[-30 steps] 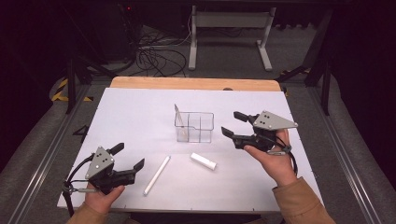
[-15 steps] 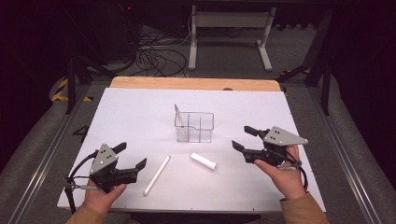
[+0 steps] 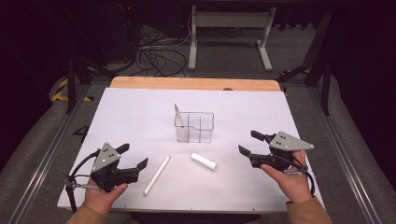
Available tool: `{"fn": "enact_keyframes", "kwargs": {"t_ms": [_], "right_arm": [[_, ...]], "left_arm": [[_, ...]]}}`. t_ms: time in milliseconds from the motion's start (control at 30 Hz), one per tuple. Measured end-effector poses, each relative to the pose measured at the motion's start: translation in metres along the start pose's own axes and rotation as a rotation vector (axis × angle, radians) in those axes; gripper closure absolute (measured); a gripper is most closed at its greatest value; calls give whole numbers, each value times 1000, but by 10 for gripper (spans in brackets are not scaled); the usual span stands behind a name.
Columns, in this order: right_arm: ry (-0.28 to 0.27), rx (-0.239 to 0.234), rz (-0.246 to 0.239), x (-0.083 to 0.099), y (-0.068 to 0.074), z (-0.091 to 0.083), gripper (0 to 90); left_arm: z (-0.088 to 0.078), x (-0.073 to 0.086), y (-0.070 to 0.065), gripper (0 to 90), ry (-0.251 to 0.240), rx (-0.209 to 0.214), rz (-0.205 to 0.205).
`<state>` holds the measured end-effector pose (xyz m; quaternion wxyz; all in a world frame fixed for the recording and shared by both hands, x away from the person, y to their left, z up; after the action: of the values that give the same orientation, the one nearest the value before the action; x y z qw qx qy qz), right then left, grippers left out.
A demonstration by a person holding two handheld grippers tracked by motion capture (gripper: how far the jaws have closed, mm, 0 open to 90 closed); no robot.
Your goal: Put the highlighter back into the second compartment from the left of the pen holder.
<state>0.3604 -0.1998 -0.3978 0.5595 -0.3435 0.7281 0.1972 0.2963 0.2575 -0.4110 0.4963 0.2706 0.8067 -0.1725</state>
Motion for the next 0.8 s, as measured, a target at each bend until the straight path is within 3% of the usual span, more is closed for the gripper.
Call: {"fn": "enact_keyframes", "kwargs": {"t_ms": [233, 533, 800], "right_arm": [[19, 21, -14, 3, -2, 1, 307], [26, 33, -31, 3, -1, 2, 306], [26, 34, -33, 3, 0, 2, 306]], "left_arm": [[0, -4, -4, 195, 26, 0, -6], [6, -15, -14, 226, 118, -23, 29], [19, -21, -18, 258, 240, 13, -14]]}}
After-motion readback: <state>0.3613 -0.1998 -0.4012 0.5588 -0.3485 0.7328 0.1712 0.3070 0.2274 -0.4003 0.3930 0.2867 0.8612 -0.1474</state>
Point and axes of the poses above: each handheld gripper's, and its own axes: z roughly forward along the jaws, x roughly out of its underside, y roughly to its left, the point moved 1 cm from there along z, roughly forward along the jaws, and after that the axes turned 3 degrees about x, right-handed, at the moved point
